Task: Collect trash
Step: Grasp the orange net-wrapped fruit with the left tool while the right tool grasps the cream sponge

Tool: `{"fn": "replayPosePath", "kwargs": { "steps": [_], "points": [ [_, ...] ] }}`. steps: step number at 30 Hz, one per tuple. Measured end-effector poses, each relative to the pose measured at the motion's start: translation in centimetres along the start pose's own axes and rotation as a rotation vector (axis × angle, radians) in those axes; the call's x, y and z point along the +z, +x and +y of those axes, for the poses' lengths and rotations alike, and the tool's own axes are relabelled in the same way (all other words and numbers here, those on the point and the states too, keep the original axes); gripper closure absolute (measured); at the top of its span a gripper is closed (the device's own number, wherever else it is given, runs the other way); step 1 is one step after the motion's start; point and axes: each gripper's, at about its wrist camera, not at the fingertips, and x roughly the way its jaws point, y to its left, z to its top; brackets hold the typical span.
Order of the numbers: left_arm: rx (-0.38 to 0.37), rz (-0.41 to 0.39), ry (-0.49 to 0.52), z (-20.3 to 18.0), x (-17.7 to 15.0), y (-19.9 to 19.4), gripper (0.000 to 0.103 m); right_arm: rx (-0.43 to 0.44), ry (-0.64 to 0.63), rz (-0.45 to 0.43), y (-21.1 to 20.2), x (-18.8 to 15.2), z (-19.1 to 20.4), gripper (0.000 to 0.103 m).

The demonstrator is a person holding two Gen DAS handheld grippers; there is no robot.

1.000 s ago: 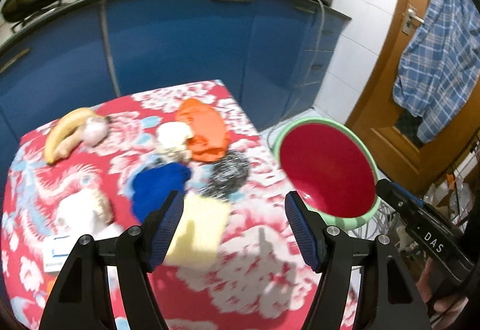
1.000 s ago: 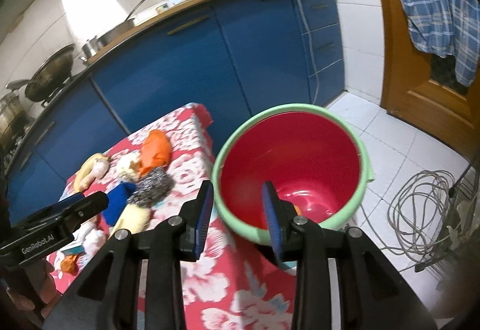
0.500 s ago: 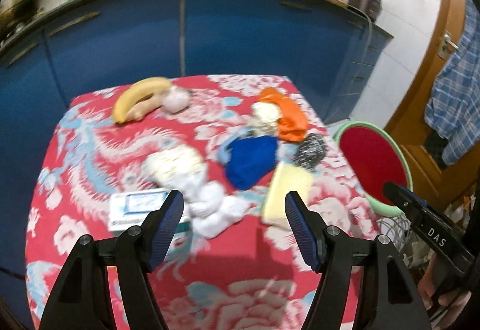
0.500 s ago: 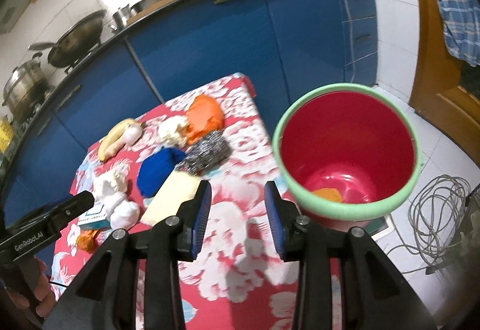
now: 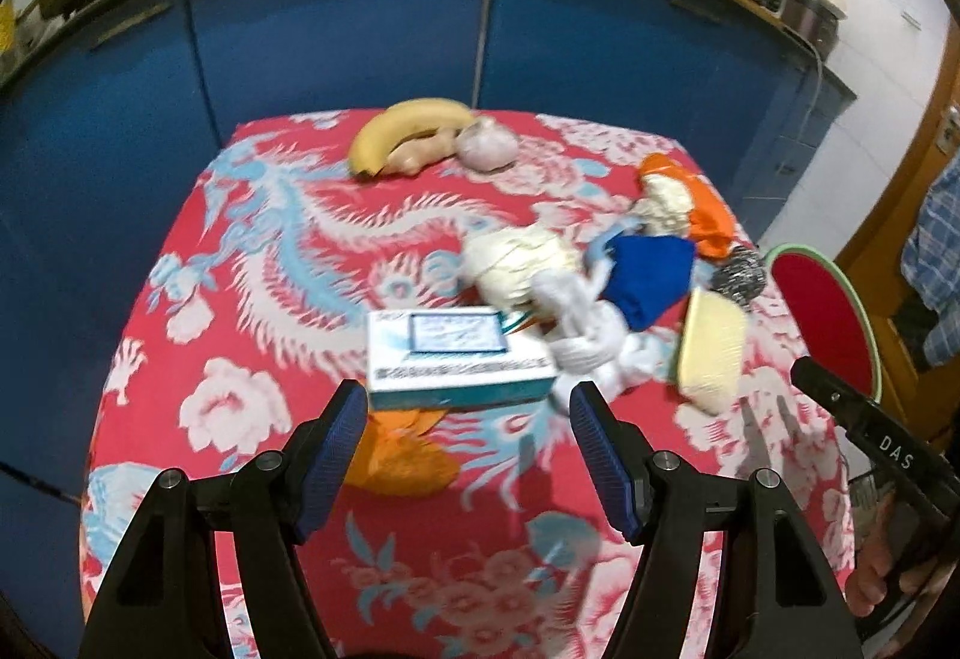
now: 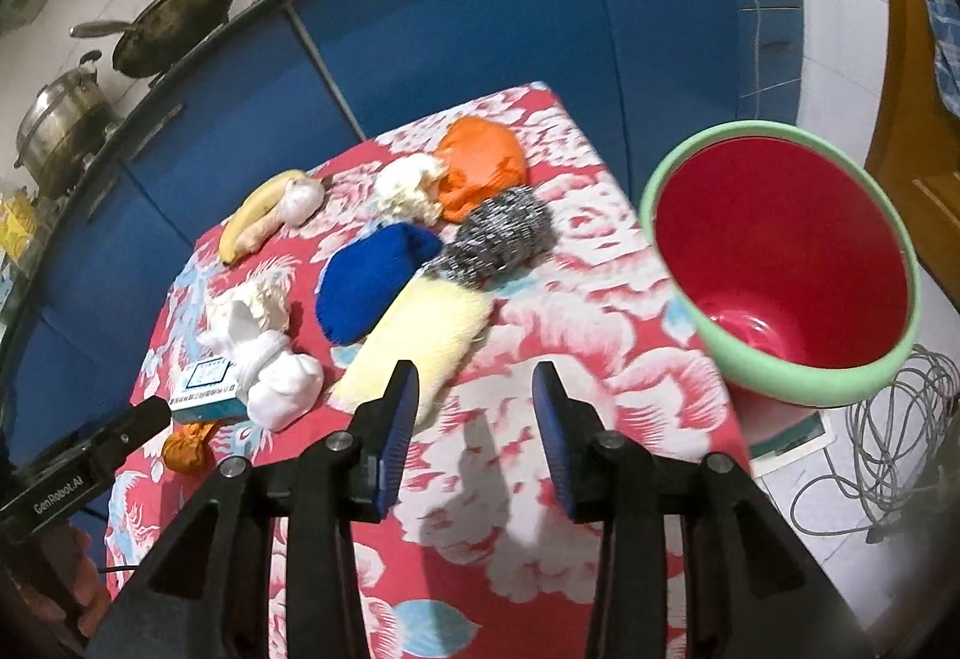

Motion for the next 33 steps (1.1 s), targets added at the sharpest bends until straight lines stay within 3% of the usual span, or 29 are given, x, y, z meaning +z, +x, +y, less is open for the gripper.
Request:
{"fn": "replayPosePath", "kwargs": {
  "steps": [27,33],
  "points": [
    [0.025,0.097,-0.082,3.7,-2.3,4.1,0.032,-0.009,-0.056,0.081,4.5,-0.7,2.9,0.06],
    [0.017,0.084,-0.075,3.8,-2.4,4.0,0.048,0.004,-0.051,0.081,4.8,-1.0,3.0,0.06]
  ]
}}
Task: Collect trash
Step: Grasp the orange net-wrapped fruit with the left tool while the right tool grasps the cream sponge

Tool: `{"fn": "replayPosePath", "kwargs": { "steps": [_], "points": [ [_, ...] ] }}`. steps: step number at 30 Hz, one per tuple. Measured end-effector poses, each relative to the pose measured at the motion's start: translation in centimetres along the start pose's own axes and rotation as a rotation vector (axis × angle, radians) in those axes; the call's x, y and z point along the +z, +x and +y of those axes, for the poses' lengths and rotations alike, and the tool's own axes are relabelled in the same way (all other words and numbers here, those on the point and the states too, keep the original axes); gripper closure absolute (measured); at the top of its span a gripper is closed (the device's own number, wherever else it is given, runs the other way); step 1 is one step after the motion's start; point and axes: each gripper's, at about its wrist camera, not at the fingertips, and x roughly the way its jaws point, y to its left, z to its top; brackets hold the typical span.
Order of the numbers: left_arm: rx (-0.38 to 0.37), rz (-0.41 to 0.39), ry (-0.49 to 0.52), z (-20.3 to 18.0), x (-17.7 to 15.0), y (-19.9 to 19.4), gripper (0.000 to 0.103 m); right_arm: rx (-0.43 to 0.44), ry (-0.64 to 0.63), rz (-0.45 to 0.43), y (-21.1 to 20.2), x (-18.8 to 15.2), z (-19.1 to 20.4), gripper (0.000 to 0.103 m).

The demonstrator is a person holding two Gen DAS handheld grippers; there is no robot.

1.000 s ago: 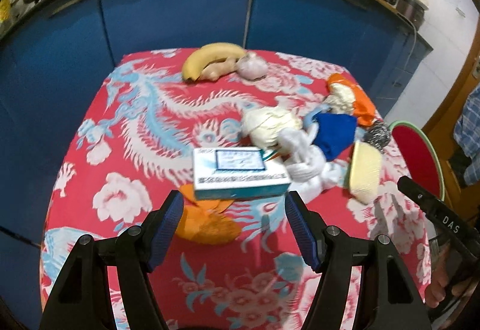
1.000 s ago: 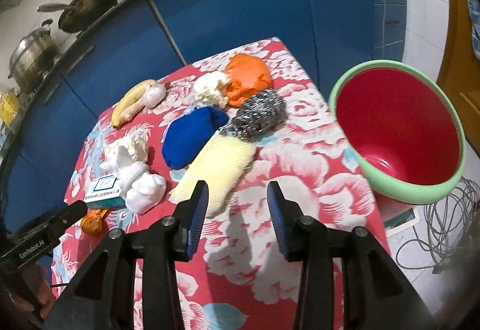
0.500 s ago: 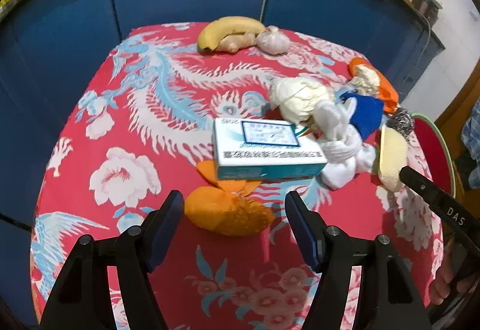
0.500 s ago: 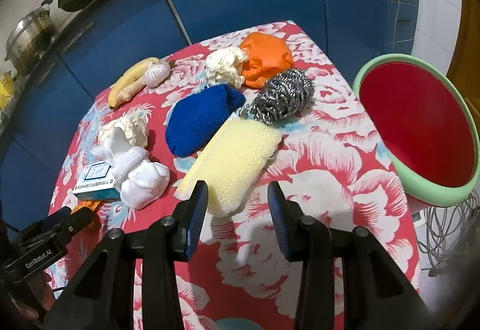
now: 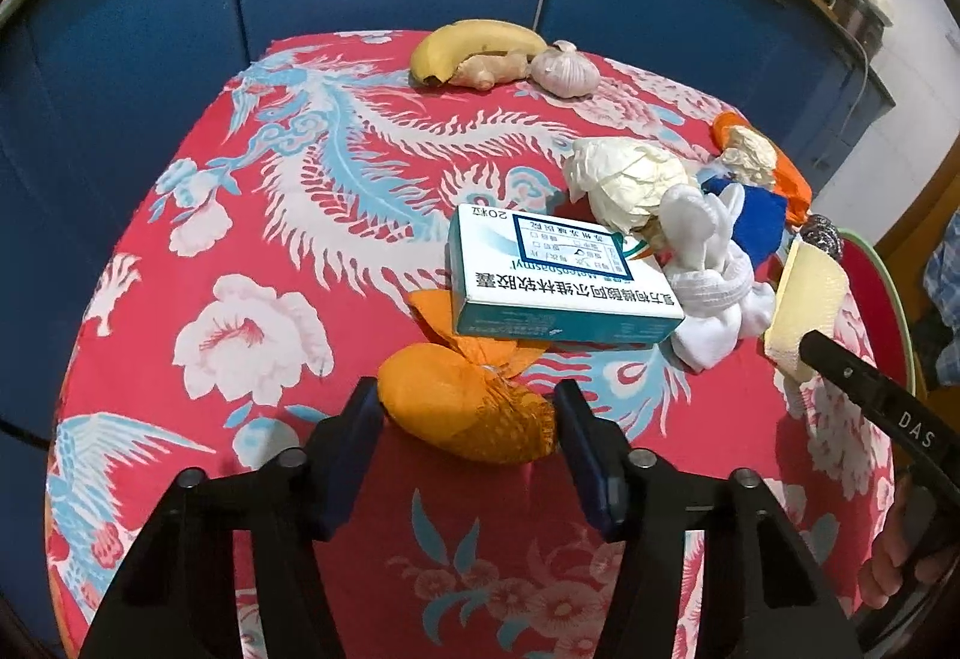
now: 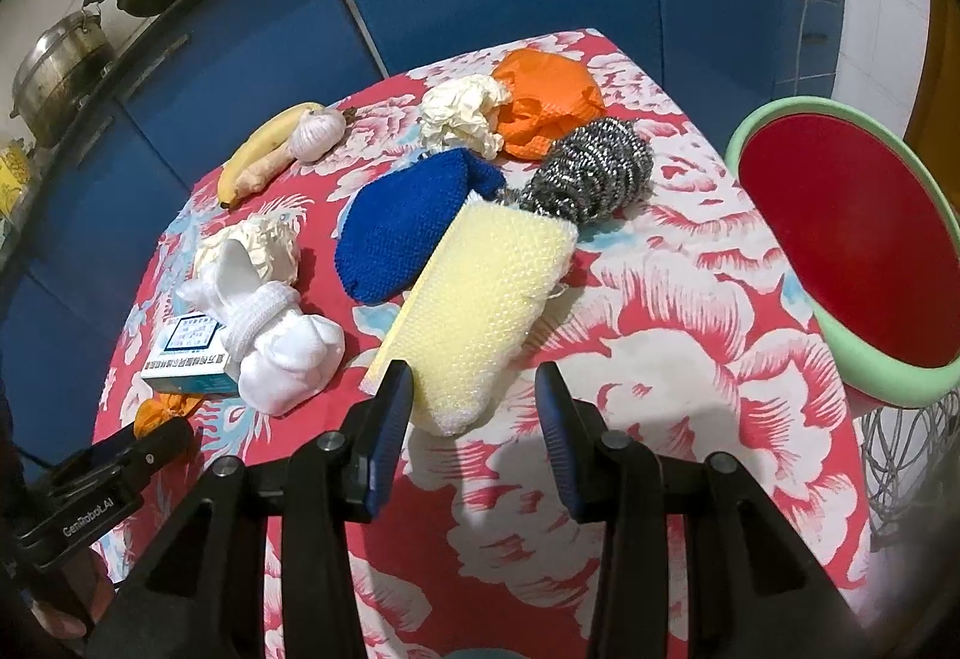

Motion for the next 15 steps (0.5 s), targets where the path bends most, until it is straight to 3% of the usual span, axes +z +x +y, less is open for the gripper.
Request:
{"fn": "replayPosePath", "kwargs": {
  "steps": [7,15],
  "points": [
    [-0.03,-0.002,-0.034,0.7,0.0,-0.5,0.061,0.018,-0.022,-0.012,-0.1,-0.3,0.5,0.076],
    [-0.033,-0.04,-0.064,1.8,-0.1,-2.8,0.062,0.022,-0.032,-0.04,-1.3,-0.4,0.8,0.084]
  ]
}}
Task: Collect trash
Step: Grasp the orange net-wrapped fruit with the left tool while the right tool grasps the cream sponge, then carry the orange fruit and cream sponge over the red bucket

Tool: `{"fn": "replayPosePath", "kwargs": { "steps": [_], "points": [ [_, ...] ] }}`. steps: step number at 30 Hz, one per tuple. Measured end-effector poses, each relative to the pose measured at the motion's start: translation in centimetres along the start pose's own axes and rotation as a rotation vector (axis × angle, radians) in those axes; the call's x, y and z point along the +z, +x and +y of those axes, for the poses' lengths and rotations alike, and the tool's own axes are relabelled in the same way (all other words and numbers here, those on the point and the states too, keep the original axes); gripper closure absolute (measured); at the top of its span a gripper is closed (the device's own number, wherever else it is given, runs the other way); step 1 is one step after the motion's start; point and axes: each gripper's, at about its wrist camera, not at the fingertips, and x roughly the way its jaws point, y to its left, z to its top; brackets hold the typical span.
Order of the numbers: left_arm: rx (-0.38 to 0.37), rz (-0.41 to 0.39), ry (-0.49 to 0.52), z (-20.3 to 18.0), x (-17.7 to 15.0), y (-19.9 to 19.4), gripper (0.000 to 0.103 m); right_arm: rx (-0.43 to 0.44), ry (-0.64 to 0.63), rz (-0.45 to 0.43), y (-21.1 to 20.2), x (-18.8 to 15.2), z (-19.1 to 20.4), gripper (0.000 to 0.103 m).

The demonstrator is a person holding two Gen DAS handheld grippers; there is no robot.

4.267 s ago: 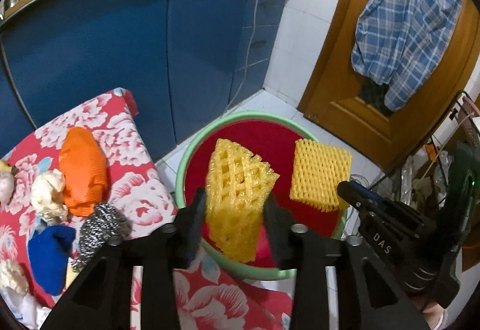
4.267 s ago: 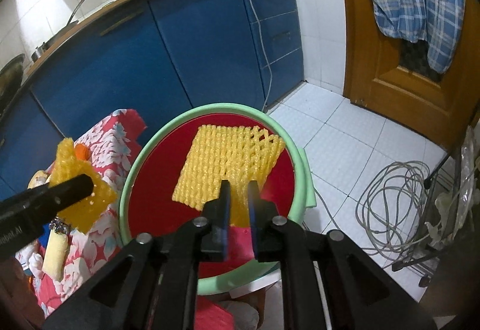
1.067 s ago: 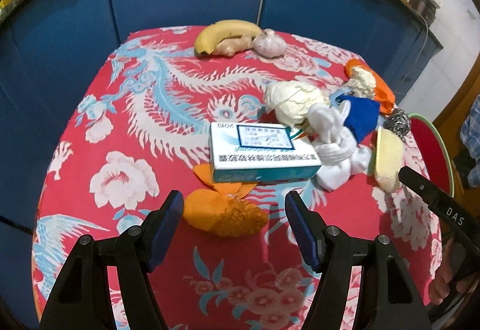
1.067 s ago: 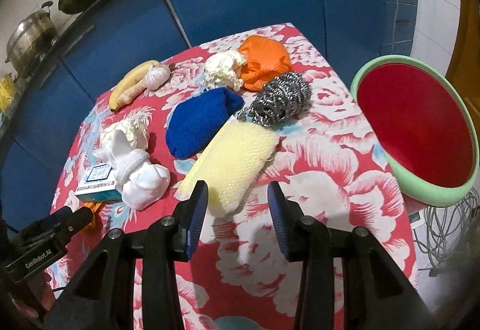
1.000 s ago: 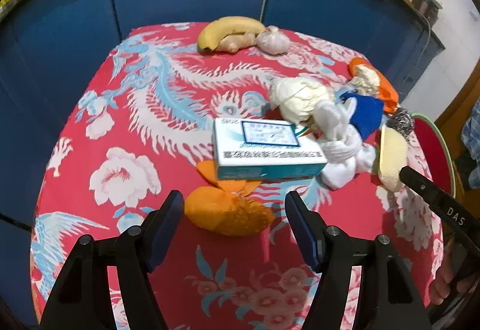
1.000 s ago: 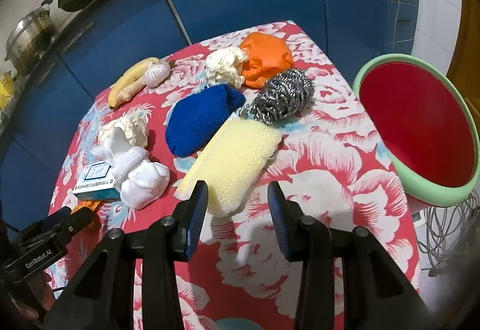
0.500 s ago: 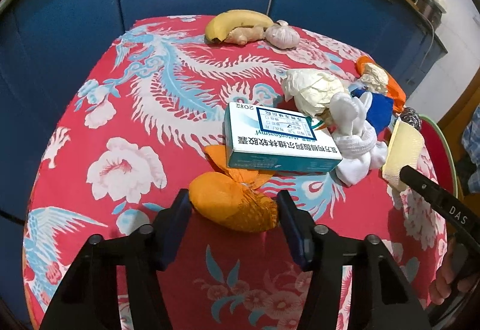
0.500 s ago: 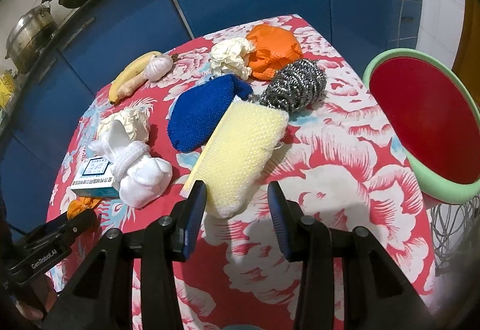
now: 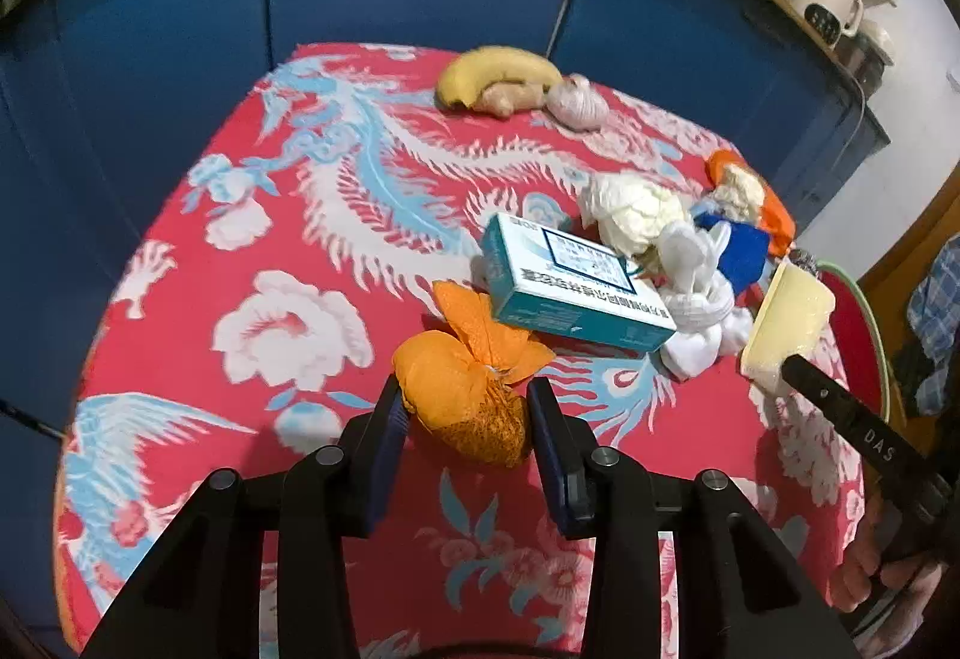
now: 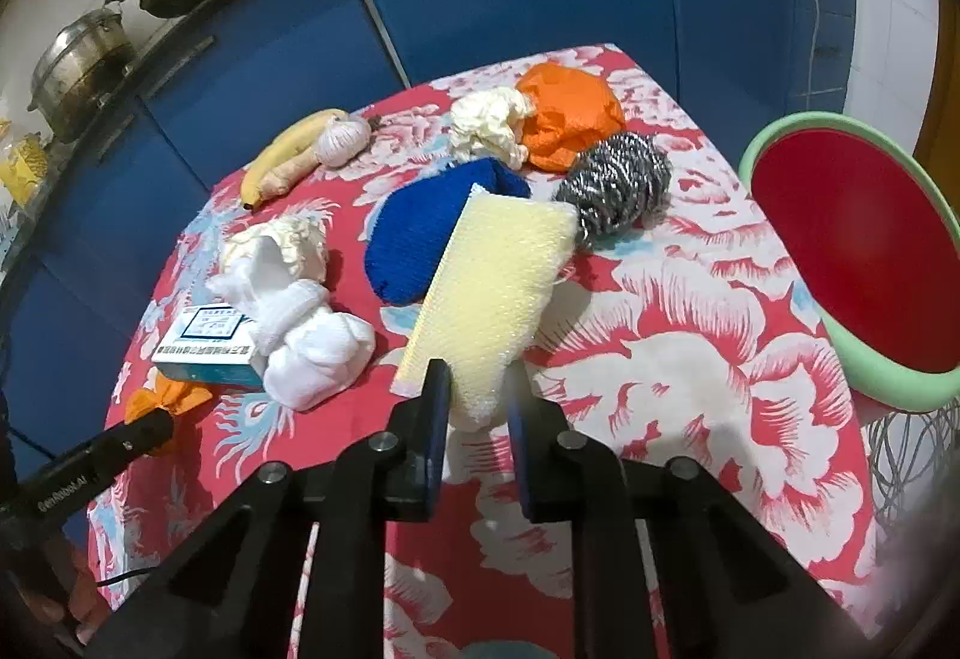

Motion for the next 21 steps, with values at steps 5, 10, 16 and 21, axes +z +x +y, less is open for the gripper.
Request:
{"fn": "replayPosePath", "kwargs": {
  "steps": [5,10,16,21],
  "points": [
    [-0.004,-0.039,-0.007,0.2,0.1,-1.9,0.063,0.009,-0.008,-0.02,-1.3,-0.4,0.0,0.087],
    [-0.016,-0.07,-0.005,0.0,0.3,-3.3,0.063,0.015,-0.006,-0.049,-2.9,-0.7,-0.3,0.088],
    [-0.04,-0.094,0.003,-0.6,0.4,-4.5,0.063,0.02,0.001,-0.089,-5.0,-0.8,-0.9,0.089],
    [-0.068,-0.104,0.026,-2.0,0.7,-5.0,0.063,0.013,0.019,-0.126,-6.8,-0.6,-1.8,0.089]
  ]
}}
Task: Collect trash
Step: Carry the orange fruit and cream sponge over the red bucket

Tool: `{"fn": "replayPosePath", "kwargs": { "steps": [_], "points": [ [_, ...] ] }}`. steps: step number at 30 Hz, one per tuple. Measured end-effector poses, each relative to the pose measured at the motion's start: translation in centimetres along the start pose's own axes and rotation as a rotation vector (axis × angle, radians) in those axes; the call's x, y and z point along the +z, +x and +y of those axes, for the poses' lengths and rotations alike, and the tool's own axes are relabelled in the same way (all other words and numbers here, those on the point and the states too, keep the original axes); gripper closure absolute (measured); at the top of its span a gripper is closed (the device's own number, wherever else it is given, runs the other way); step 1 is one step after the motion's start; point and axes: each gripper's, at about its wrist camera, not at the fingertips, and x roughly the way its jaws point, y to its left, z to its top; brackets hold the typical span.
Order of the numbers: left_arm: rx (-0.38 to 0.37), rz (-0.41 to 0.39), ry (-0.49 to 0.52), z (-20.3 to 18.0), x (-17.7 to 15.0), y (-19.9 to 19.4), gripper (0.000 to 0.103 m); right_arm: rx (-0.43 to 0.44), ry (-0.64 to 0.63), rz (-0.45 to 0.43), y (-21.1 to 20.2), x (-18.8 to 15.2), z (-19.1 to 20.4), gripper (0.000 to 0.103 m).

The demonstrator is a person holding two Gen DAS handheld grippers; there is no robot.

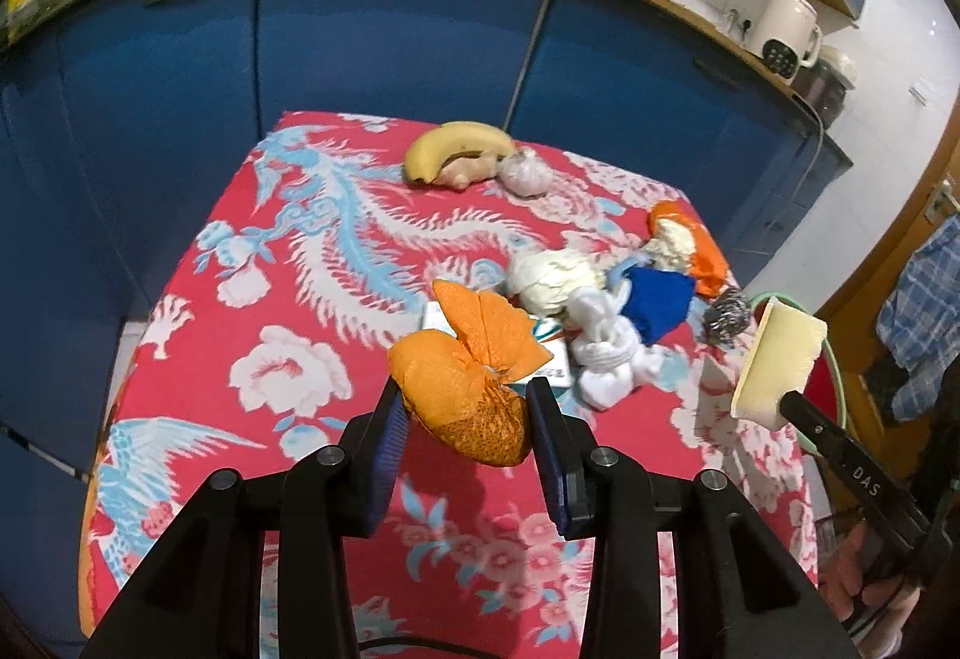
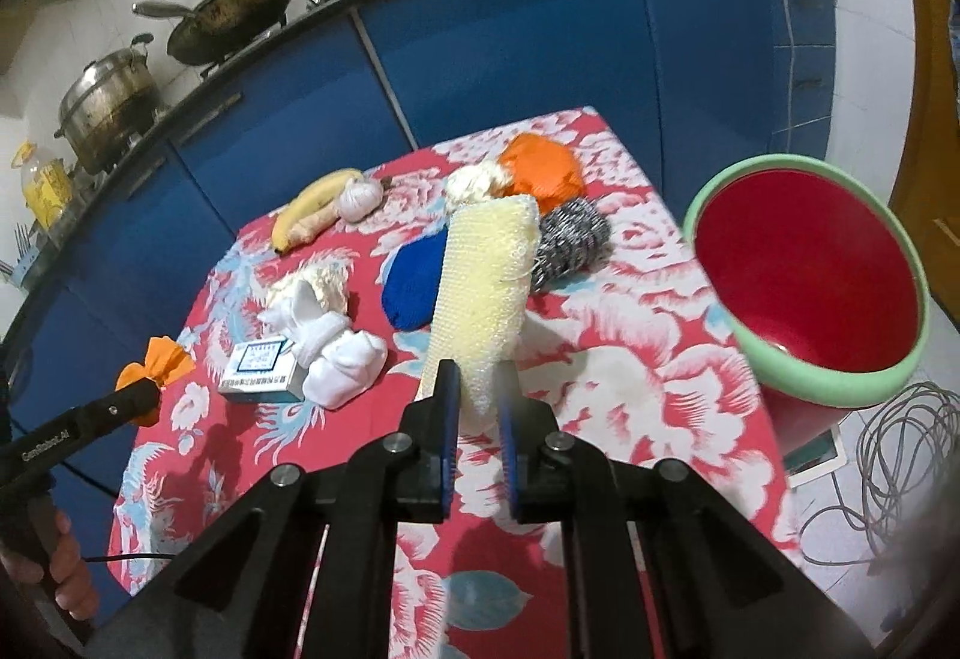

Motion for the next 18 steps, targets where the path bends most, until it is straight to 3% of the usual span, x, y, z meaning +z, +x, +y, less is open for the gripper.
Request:
{"fn": "replayPosePath", "kwargs": {
  "steps": [18],
  "points": [
    [-0.146,-0.014,0.162,-9.2,2.6,0.7,0.063,-0.116,0.096,-0.114,-5.1,2.2,-6.5,0.088]
  ]
}}
